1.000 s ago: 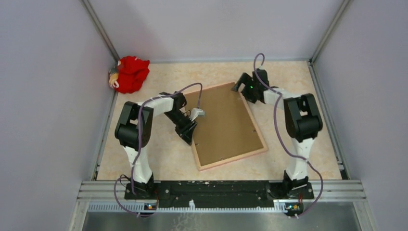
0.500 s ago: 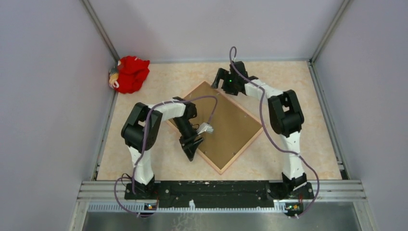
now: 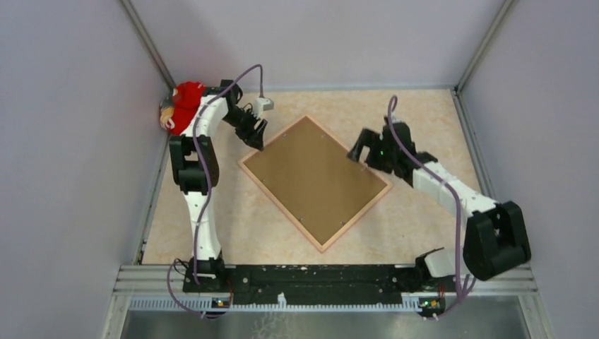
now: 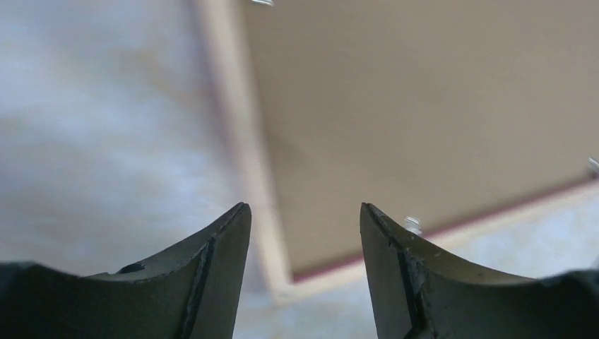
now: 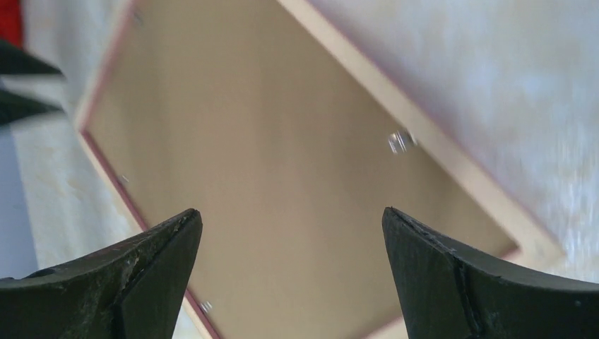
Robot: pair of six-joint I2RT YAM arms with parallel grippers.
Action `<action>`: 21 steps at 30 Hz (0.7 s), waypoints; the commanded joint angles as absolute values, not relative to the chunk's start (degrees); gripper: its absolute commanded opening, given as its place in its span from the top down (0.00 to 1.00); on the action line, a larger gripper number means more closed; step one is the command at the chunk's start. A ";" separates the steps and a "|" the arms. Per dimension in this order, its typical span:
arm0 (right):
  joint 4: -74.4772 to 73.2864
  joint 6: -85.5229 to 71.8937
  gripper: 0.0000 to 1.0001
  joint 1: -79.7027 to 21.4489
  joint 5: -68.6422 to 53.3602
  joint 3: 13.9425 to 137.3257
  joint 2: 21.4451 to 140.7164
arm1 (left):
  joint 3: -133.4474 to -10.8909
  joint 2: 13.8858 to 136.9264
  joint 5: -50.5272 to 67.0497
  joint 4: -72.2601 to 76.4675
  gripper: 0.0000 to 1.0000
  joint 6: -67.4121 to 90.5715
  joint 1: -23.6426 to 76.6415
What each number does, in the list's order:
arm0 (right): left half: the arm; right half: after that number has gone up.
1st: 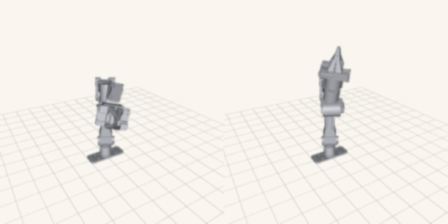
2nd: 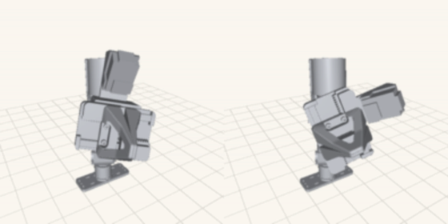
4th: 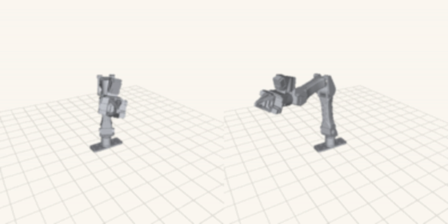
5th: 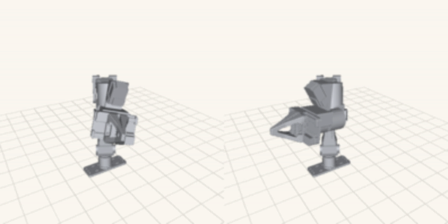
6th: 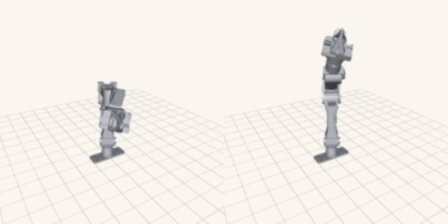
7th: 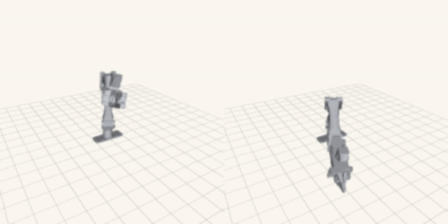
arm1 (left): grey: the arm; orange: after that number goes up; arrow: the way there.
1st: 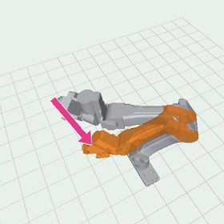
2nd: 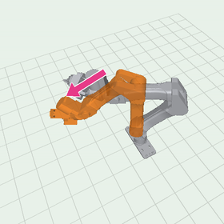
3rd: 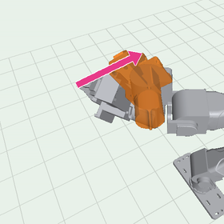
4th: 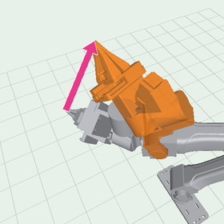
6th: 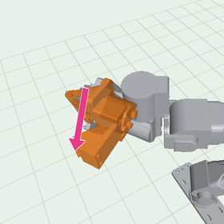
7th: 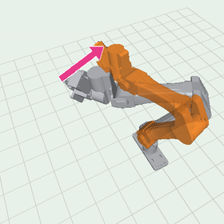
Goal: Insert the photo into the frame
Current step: Adjust the photo frame at the center of the board.
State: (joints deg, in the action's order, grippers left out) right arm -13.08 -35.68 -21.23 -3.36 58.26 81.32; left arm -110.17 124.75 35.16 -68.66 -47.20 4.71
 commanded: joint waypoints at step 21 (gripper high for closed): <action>-9.22 -41.42 0.01 -20.19 -10.07 35.41 73.54 | -103.32 131.34 39.83 -57.61 0.44 -34.23 -1.50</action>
